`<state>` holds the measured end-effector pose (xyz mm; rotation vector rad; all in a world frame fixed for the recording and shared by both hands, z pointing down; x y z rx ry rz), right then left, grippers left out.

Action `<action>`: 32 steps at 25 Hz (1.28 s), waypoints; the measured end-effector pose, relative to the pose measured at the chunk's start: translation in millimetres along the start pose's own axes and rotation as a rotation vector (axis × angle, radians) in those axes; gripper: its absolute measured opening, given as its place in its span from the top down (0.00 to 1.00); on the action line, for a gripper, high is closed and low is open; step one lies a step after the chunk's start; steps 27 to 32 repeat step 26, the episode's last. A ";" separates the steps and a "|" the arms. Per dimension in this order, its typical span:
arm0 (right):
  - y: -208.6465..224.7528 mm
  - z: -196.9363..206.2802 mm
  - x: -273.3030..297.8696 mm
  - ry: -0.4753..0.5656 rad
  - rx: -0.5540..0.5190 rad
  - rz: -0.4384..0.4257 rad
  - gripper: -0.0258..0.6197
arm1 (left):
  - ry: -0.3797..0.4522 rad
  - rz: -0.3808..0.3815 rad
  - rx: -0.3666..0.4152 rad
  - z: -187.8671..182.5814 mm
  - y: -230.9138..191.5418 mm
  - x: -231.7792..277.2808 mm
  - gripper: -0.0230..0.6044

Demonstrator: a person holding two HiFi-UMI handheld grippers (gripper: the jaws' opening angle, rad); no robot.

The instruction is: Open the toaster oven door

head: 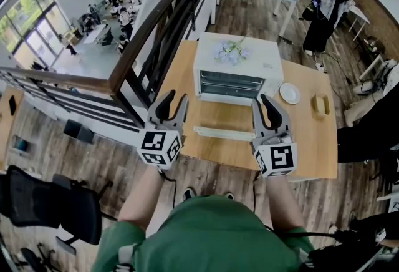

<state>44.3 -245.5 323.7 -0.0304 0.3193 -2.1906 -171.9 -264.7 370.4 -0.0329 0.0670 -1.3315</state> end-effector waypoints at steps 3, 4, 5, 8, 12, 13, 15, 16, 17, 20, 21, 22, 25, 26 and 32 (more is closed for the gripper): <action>-0.5 -0.1 1.6 0.000 0.001 0.003 0.84 | 0.001 0.000 -0.001 -0.5 -2.1 0.7 0.72; -0.5 0.1 2.4 0.001 0.001 0.004 0.84 | 0.001 0.001 -0.002 -0.2 -2.8 1.4 0.72; -0.5 0.4 3.3 0.001 0.002 0.005 0.84 | 0.001 0.001 -0.002 0.1 -3.6 2.1 0.72; -0.8 1.4 5.3 0.001 0.002 0.008 0.84 | 0.000 0.003 -0.003 1.7 -5.7 3.5 0.72; -3.4 3.9 8.3 -0.006 0.004 0.012 0.84 | -0.003 0.007 -0.006 4.0 -10.2 4.6 0.72; -4.3 4.4 9.7 -0.009 0.004 0.013 0.84 | -0.003 0.008 -0.007 4.2 -11.8 5.0 0.72; -6.5 4.2 12.8 -0.009 0.003 0.014 0.84 | -0.003 0.012 -0.008 3.9 -15.4 5.7 0.72; -7.6 4.0 14.0 -0.009 0.003 0.015 0.84 | -0.002 0.014 -0.009 3.8 -16.9 5.8 0.72; -8.7 3.7 14.8 -0.008 0.003 0.017 0.84 | -0.003 0.016 -0.008 3.7 -18.1 5.8 0.72; -13.0 3.3 15.9 -0.008 0.004 0.021 0.84 | -0.004 0.024 -0.005 4.1 -21.0 4.3 0.72; -15.0 3.7 16.8 -0.008 0.005 0.022 0.84 | -0.004 0.026 -0.004 4.4 -22.8 3.8 0.72; -17.1 4.3 18.1 -0.009 0.005 0.023 0.84 | -0.004 0.028 -0.002 4.8 -25.1 3.5 0.72; -23.6 6.7 22.2 -0.011 0.006 0.030 0.84 | -0.003 0.034 0.001 6.6 -32.9 3.1 0.72; -25.8 7.5 23.6 -0.012 0.006 0.033 0.84 | -0.004 0.037 0.003 7.3 -35.6 2.9 0.72; -25.8 7.5 23.6 -0.012 0.006 0.033 0.84 | -0.004 0.037 0.003 7.3 -35.6 2.9 0.72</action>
Point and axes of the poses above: the fingertips, and each gripper's own axes: x forward along the fingers, y to its right, z out of its underside, the point moved 1 cm from there along -x, backward along the fingers, and after that the axes turned 7 degrees about -z, right-handed, at the moved point
